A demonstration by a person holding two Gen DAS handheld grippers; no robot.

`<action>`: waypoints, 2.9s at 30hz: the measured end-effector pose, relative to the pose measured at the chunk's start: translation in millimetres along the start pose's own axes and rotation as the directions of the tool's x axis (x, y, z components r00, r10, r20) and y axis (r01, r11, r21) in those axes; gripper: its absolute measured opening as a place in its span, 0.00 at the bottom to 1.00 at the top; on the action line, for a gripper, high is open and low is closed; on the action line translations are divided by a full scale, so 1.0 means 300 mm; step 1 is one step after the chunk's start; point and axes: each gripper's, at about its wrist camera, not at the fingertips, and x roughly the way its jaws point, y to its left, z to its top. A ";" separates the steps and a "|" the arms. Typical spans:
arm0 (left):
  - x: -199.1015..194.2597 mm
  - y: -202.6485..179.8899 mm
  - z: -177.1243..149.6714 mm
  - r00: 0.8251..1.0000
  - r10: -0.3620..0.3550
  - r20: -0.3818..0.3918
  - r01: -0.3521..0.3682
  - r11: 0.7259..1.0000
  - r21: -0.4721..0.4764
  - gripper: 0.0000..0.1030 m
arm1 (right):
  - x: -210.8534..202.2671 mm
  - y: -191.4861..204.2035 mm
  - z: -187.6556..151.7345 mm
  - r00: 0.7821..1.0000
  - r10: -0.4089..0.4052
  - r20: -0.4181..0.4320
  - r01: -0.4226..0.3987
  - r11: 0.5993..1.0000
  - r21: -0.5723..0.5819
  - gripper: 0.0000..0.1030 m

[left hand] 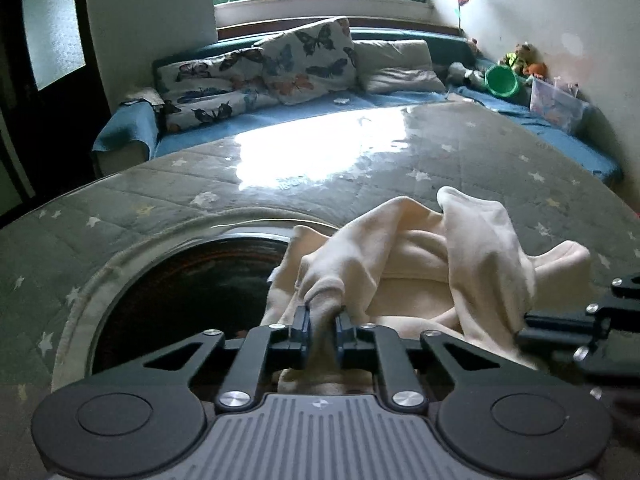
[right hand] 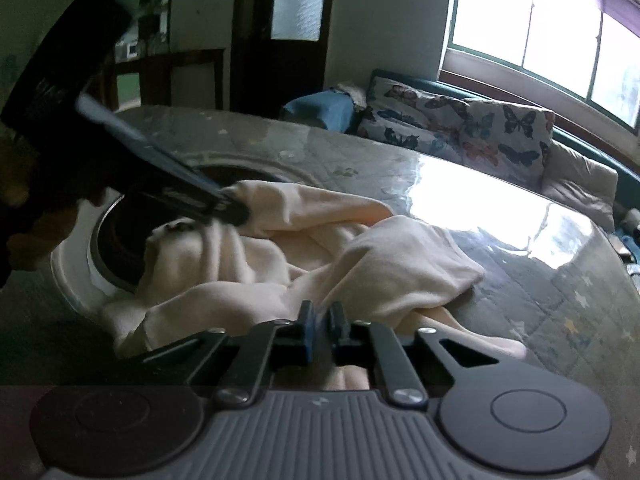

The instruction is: Fold clothes

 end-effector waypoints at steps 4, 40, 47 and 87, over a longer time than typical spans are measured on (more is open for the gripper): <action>-0.056 0.048 -0.027 1.000 0.011 0.009 -0.010 0.999 -0.037 0.11 | -0.071 -0.053 -0.024 0.999 -0.017 0.028 0.016 0.999 0.036 0.04; -0.121 -0.023 -0.048 0.996 -0.080 -0.033 0.083 0.991 0.105 0.69 | 0.074 0.023 0.056 0.997 0.050 -0.055 -0.048 0.998 0.043 0.37; 0.016 -0.064 -0.068 0.994 -0.044 -0.095 0.059 0.985 0.162 0.64 | 0.091 0.068 0.056 0.997 0.005 -0.080 -0.006 1.000 -0.011 0.41; 0.052 -0.071 -0.072 0.994 -0.035 -0.101 0.048 0.990 0.129 0.51 | -0.003 -0.012 0.065 0.948 -0.302 -0.096 0.296 0.952 -0.074 0.63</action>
